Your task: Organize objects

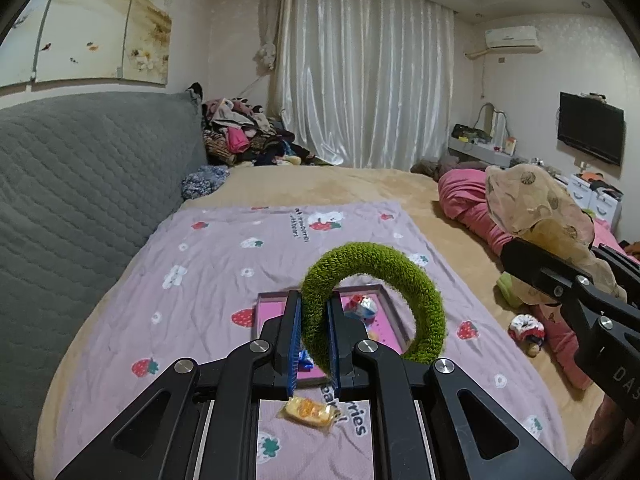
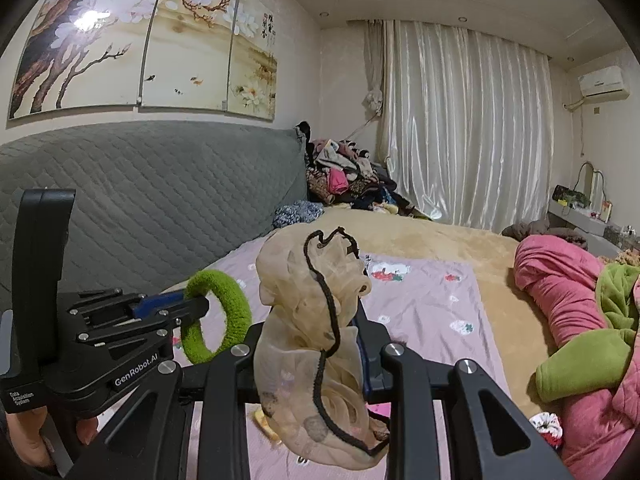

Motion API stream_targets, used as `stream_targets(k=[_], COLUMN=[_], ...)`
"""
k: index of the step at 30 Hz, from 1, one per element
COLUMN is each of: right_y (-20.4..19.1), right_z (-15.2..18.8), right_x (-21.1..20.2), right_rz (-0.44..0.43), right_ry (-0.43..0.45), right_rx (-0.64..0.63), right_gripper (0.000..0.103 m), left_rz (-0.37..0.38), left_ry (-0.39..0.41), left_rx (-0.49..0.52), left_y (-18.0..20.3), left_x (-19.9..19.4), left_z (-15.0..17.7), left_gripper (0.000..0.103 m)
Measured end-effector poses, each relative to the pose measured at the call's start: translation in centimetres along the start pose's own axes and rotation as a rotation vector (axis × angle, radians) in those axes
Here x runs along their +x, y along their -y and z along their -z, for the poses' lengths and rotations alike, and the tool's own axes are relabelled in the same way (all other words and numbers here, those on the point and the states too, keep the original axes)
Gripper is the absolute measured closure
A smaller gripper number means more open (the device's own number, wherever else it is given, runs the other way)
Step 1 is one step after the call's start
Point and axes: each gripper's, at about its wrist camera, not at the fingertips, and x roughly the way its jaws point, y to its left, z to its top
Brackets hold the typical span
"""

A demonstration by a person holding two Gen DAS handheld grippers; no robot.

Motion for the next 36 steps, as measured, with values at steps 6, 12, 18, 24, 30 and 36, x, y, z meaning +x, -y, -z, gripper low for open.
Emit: stream_targets(k=[6, 12, 18, 24, 30, 36], right_y=[0.8, 1.6, 2.0, 2.6, 3.3, 4.1], right_z=[-0.7, -0.6, 0.2, 0.5, -0.1, 0.9], right_x=[0.8, 2.1, 3.6, 4.7, 5.9, 8.4], right_rz=[0.007, 0.004, 0.008, 0.009, 0.013, 0.008], right_ry=[0.018, 0.013, -0.012, -0.022, -0.010, -0.029], right_rx=[0.002, 0.015, 0.015, 0.022, 0.027, 0.050], right_gripper=[0.073, 0.073, 0.073, 0.073, 0.073, 0.073], left_rz=[0.006, 0.013, 0.017, 0.019, 0.027, 0.038], left_ry=[0.012, -0.004, -0.029, -0.038, -0.039, -0.054], left_rx=[-0.014, -0.030, -0.022, -0.010, -0.007, -0.018], left_y=[-0.4, -0.9, -0.4, 0.1, 0.5, 0.6], left_x=[1.5, 3.2, 5.2, 6.6, 8.6, 11.2], left_z=[-1.2, -1.2, -0.7, -0.6, -1.7, -1.2], left_gripper=[0.091, 0.091, 0.091, 0.091, 0.091, 0.091])
